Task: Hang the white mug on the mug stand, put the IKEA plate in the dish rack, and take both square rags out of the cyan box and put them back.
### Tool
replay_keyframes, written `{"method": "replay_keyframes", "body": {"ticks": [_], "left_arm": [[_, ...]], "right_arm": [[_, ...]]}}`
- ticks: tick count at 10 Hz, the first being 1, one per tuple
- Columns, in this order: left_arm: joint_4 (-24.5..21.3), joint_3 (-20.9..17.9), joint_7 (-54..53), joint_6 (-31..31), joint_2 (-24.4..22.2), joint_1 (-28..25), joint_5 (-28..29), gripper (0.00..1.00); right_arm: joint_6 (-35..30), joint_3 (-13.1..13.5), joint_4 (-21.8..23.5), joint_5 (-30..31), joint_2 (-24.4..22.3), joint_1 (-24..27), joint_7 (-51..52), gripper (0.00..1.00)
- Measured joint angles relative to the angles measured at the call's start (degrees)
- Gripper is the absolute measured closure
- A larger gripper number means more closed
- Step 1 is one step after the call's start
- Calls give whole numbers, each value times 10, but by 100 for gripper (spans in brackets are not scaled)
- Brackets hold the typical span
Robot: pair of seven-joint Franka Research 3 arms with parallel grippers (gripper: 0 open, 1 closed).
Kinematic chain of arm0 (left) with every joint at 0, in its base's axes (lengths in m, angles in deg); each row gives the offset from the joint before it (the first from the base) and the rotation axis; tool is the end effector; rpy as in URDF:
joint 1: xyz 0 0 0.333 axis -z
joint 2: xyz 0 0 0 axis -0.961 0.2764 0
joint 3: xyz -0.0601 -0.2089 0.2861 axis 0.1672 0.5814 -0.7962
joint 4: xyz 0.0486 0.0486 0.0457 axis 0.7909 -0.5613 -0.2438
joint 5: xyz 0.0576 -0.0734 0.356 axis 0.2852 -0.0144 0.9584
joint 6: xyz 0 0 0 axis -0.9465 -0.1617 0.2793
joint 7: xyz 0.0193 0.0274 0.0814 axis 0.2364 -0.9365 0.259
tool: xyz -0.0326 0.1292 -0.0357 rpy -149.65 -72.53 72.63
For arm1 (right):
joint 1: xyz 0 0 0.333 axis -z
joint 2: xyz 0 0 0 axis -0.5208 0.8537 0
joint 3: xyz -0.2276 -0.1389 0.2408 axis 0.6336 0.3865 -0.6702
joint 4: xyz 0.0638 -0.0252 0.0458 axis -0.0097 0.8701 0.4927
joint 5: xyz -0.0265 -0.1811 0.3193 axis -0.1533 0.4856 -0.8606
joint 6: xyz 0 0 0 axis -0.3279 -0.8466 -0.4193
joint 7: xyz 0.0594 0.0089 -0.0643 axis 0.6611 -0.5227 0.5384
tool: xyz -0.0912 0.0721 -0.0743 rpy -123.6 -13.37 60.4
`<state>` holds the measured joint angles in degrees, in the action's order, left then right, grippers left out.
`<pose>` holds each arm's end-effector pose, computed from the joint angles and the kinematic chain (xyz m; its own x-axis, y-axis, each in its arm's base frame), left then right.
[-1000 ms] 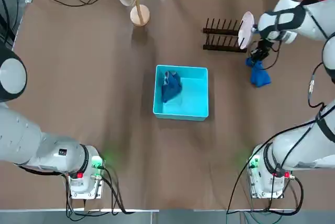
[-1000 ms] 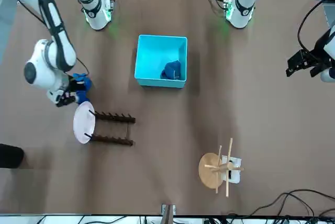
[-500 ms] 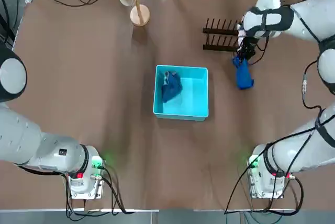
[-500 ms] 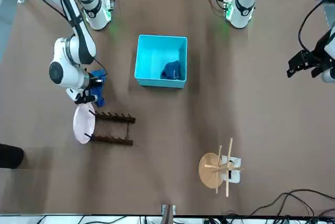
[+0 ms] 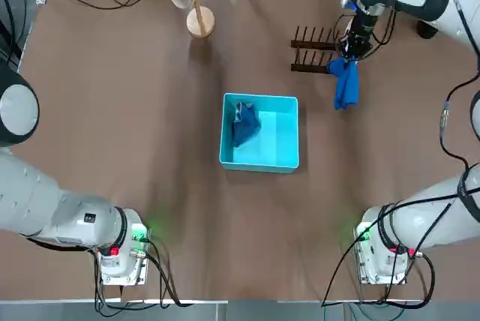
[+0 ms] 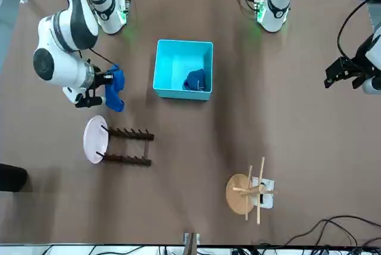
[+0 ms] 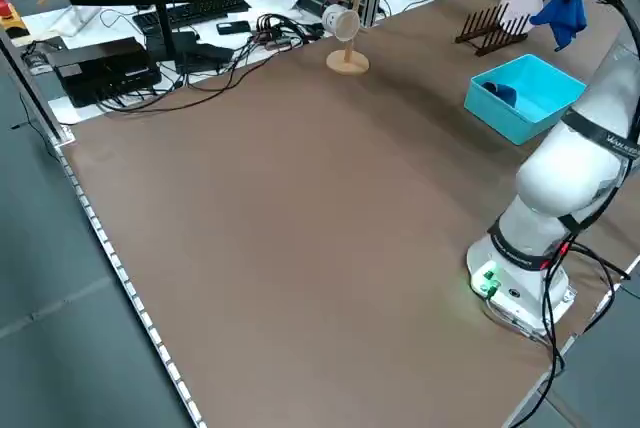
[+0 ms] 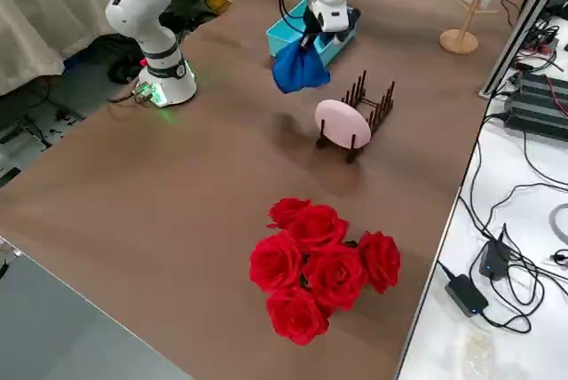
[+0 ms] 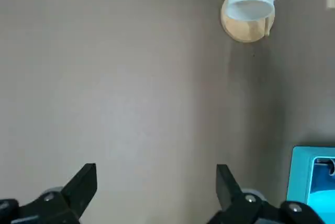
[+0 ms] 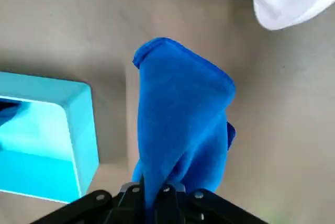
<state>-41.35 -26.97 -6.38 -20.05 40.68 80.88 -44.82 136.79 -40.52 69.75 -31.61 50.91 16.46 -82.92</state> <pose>0.5526 -0.0402 0.6449 0.9983 -0.0405 0.0414 -0.0414 -0.9989 0.0213 0.4704 0.1405 0.4170 0.9343 0.0680 -0.3499 0.0228 -0.9910 -0.1319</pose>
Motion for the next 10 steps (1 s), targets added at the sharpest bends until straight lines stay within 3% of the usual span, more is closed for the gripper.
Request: {"method": "replay_keyframes", "body": {"ticks": [5, 10], "left_arm": [[0, 3, 0, 0, 0, -1, 0, 0], [0, 4, 0, 0, 1, -1, 0, 0]], "right_arm": [[3, -8, -5, -43, 1, -178, -203, 96], [16, -8, -25, -49, 0, -247, -303, 96]]}}
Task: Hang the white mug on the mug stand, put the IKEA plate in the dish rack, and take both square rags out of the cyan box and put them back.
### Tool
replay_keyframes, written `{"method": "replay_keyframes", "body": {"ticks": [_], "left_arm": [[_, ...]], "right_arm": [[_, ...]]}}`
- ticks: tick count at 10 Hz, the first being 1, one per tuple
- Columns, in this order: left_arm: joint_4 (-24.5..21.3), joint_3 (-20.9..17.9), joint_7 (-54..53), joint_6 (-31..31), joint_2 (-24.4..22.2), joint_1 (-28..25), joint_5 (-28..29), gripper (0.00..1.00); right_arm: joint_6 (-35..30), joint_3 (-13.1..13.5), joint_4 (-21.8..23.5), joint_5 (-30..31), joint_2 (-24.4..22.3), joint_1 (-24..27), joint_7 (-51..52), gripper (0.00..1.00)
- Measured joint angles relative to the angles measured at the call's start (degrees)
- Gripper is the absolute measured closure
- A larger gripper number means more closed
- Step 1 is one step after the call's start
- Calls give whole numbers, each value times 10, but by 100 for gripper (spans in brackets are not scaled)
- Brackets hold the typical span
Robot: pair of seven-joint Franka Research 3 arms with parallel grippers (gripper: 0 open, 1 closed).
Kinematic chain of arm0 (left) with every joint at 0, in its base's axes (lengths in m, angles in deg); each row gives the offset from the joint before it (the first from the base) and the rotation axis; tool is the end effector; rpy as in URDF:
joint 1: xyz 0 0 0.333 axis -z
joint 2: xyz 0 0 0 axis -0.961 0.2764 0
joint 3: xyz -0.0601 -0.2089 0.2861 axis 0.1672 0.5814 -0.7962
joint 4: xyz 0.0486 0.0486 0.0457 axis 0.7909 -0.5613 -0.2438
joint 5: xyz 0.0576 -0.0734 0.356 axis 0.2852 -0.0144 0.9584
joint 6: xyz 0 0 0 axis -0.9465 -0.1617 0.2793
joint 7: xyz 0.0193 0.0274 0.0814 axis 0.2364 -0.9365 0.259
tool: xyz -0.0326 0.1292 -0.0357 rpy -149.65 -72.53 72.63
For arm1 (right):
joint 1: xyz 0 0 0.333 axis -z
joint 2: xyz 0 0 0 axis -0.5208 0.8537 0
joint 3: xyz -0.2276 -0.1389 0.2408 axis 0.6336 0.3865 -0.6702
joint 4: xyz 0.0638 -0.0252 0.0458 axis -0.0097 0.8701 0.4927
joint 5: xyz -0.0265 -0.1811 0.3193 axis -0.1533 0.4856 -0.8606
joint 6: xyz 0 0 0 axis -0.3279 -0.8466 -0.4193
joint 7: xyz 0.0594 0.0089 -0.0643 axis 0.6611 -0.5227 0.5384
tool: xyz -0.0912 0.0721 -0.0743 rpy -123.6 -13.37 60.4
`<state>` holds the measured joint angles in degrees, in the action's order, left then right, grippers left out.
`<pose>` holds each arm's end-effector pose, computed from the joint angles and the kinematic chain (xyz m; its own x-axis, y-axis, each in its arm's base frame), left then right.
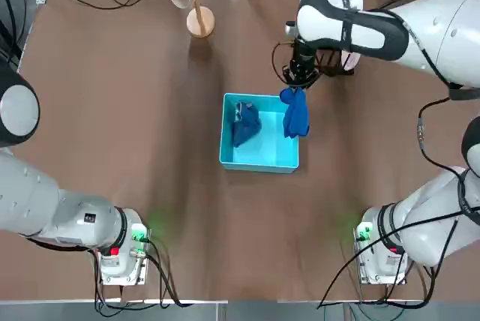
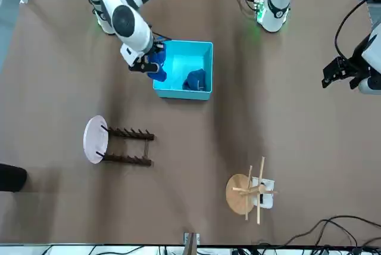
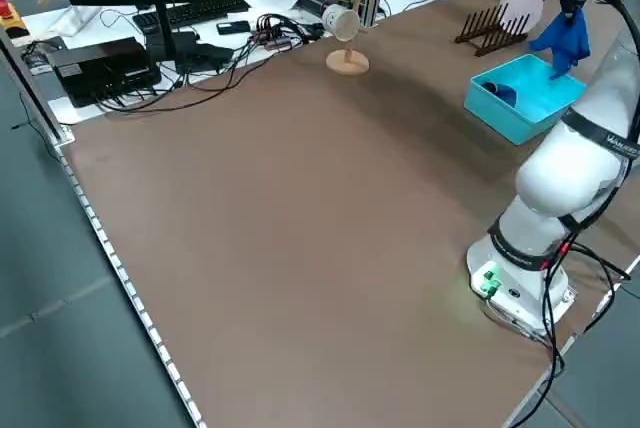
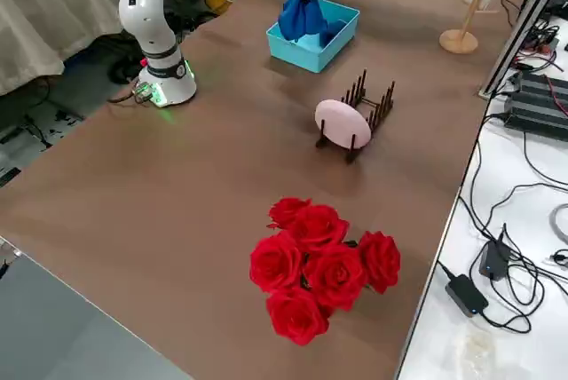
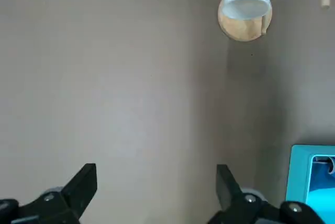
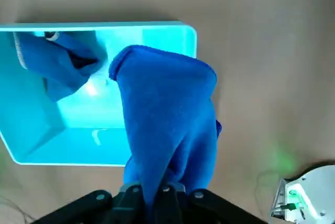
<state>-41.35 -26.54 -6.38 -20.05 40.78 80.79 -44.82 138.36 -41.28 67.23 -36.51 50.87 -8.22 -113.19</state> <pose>0.5529 -0.0434 0.6439 0.9981 -0.0464 0.0396 -0.0473 -0.9986 0.0217 0.3719 0.3464 0.4381 0.9295 -0.0542 -0.3647 -0.0732 -0.9966 -0.0385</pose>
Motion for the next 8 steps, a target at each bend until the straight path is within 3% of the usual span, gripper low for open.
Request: {"method": "replay_keyframes", "body": {"ticks": [5, 8], "left_arm": [[0, 0, 0, 0, 3, 0, 0, 0], [0, 1, 0, 0, 3, 0, 0, 0]], "right_arm": [[82, 0, 30, 0, 13, -67, -40, 96], [93, 0, 37, 0, 24, -91, -43, 87]]}}
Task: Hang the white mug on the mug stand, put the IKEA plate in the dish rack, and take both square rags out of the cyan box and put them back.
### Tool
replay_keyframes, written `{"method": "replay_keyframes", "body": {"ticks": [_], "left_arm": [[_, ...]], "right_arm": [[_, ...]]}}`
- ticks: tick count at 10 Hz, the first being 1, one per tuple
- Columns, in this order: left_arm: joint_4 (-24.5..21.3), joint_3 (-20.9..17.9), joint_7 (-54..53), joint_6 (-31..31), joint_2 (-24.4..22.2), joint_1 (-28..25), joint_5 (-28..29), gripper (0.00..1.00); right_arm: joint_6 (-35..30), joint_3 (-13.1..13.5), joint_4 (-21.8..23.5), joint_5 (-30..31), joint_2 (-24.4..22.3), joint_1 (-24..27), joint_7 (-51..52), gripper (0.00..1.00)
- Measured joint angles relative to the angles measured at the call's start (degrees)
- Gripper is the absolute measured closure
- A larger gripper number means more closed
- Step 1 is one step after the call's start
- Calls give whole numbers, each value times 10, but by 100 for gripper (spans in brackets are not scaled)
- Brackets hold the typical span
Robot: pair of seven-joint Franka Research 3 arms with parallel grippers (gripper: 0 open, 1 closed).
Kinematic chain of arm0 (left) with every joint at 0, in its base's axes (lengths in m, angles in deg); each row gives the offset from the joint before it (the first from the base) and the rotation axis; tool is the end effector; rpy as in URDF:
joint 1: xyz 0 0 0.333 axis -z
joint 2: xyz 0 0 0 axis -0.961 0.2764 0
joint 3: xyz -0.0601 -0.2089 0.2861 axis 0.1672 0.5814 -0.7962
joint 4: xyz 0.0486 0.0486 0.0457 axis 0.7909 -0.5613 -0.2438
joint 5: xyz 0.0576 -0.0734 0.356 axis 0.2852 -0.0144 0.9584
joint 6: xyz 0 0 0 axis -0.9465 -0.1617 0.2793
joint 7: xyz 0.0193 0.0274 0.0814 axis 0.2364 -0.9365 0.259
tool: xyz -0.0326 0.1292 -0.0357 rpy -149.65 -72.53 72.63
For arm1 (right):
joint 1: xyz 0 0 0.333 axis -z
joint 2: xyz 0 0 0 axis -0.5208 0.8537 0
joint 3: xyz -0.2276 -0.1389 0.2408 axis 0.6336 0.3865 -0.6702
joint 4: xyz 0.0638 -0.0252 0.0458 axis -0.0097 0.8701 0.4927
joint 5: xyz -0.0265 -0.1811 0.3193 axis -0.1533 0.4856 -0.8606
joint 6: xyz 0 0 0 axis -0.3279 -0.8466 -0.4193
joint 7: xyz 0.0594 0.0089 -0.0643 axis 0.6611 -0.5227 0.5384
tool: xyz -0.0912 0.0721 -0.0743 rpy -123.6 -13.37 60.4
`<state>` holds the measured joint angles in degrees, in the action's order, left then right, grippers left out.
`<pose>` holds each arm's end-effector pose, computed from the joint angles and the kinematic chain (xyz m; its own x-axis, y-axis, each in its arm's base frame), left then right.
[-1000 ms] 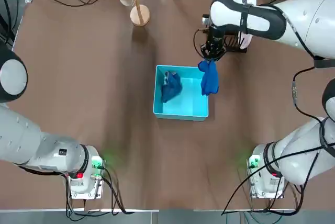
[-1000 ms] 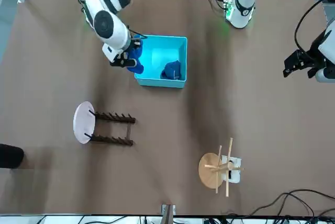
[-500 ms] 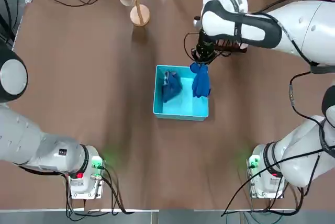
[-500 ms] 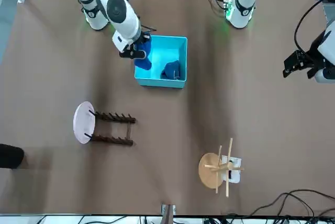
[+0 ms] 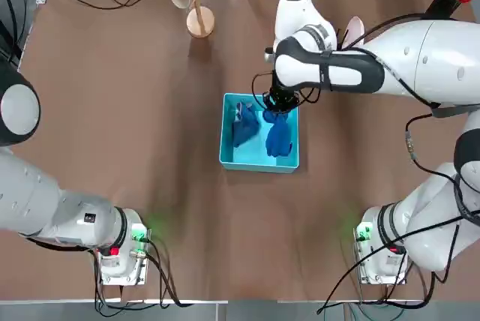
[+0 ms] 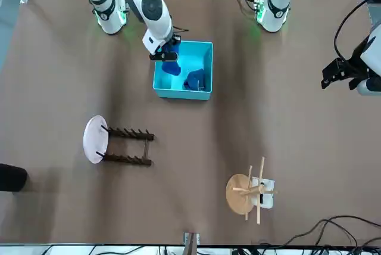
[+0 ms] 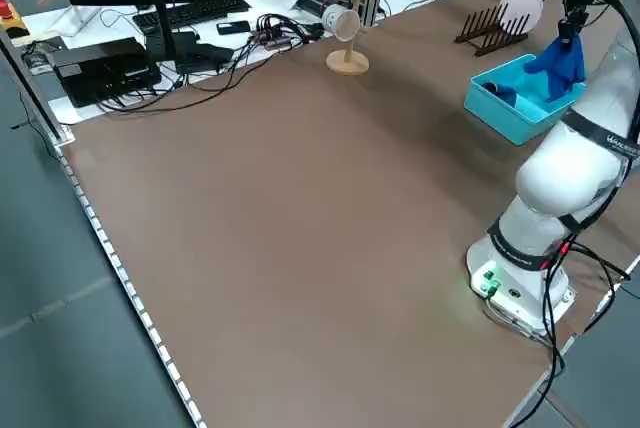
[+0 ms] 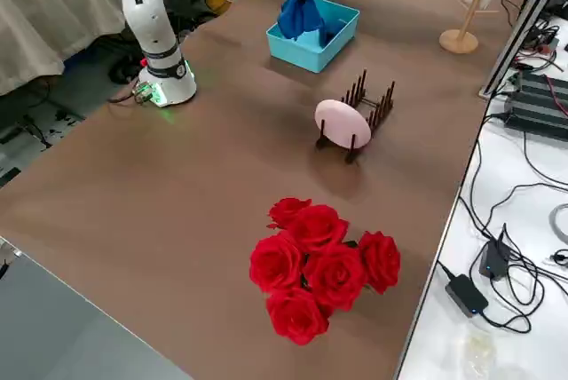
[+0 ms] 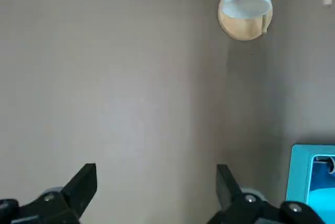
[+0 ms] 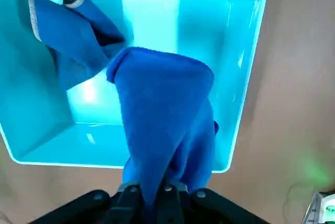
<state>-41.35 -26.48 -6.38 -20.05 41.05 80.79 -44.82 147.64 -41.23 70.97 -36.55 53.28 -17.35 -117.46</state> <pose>0.5543 -0.0441 0.6413 0.9983 -0.0474 0.0349 -0.0482 -0.9986 0.0214 0.3240 0.4050 0.3981 0.9474 -0.0117 -0.3199 -0.0229 -0.9992 -0.0315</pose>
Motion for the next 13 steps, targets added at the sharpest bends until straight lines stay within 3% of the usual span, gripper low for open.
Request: {"method": "replay_keyframes", "body": {"ticks": [4, 5, 6, 10, 13], "left_arm": [[0, 1, 0, 0, 1, 0, 0, 0], [0, 1, 0, 0, 2, 0, 0, 0], [0, 1, 0, 0, 2, 0, 0, 0], [1, 1, 0, 0, 3, 0, 0, 0], [2, 1, 0, 0, 3, 0, 0, 0]], "right_arm": [[0, 12, 0, 1, 0, 5, 0, 26], [1, 15, -1, 2, -1, 26, 2, 9], [-5, 18, -11, 7, -3, 63, 14, 2], [-178, 27, -166, 39, -8, 314, 240, 1], [-238, 27, -250, 105, 7, 416, 329, 1]]}}
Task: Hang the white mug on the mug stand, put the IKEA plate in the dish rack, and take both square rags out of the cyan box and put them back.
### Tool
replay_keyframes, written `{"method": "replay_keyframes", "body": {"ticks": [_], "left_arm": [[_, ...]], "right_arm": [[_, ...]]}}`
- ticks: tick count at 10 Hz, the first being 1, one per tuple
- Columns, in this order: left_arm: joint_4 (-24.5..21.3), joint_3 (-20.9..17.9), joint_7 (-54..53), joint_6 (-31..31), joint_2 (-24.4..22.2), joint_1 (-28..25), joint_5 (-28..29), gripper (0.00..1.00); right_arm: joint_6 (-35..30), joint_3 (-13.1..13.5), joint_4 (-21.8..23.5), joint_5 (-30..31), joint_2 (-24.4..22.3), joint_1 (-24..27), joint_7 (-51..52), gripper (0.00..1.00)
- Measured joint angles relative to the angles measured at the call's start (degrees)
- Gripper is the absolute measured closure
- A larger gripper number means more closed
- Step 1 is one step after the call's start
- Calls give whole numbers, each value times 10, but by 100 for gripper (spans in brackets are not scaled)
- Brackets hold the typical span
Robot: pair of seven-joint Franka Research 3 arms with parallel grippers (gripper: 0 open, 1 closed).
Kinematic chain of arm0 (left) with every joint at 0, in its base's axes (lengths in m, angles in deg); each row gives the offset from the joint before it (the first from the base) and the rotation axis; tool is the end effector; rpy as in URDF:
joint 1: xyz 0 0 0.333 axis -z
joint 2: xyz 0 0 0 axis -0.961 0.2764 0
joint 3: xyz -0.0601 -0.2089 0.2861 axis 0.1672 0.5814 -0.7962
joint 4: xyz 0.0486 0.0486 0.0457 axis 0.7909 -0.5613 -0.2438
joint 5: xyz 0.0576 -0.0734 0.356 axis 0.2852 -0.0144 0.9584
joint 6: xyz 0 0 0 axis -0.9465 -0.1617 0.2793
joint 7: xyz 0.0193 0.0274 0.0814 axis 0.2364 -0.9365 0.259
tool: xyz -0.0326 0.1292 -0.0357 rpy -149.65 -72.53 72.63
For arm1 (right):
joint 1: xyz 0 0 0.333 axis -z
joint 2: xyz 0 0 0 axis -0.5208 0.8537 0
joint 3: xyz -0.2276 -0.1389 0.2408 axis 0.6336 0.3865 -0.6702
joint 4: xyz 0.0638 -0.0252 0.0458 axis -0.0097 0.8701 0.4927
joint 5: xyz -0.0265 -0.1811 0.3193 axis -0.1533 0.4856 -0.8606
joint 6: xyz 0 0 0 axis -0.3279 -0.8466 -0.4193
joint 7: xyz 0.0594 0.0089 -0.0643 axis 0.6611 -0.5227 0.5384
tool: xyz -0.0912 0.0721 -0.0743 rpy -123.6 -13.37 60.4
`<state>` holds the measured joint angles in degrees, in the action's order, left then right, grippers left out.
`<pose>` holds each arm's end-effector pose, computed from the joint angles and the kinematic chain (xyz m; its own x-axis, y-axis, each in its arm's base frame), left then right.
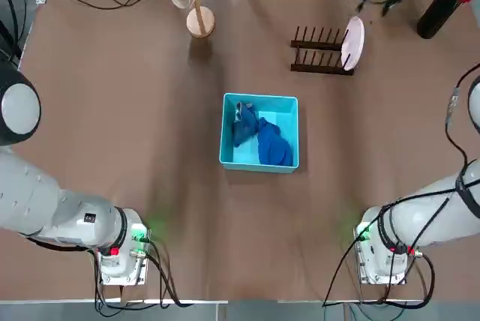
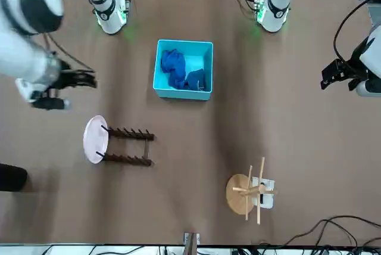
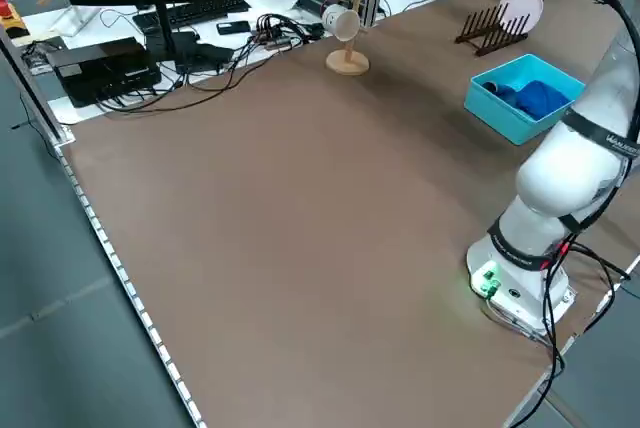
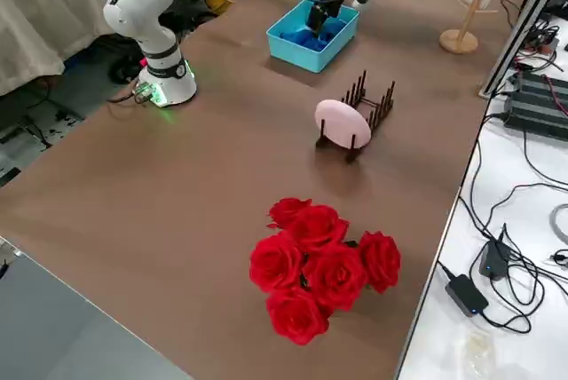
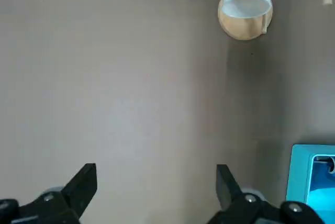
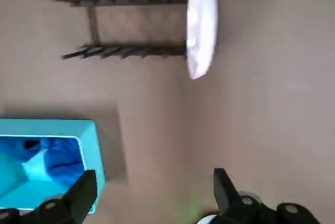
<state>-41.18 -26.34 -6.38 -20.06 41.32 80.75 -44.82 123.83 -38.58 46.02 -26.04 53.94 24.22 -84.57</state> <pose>0.5558 -0.0452 0.6400 0.9982 -0.0492 0.0333 -0.0499 -0.9985 0.0213 0.5438 0.0557 0.5475 0.9748 -0.0749 -0.2101 -0.0912 -0.9935 -0.0688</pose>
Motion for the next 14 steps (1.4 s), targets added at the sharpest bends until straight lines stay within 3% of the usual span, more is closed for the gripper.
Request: {"method": "replay_keyframes", "body": {"ticks": [2, 5, 8, 14], "left_arm": [[2, 0, 0, 0, 0, 0, 0, 0], [4, 0, 0, 0, 0, -1, 0, 0], [4, 0, 0, 0, 0, -1, 0, 0], [4, 0, 0, 0, 0, -2, 0, 0]], "right_arm": [[-2, -1, -44, 41, 5, 35, 16, 1], [-6, -1, -107, 47, 5, 94, 28, 1], [-7, -5, -141, 50, 5, 98, 30, 1], [-18, -6, -110, 51, -17, 96, 85, 1]]}}
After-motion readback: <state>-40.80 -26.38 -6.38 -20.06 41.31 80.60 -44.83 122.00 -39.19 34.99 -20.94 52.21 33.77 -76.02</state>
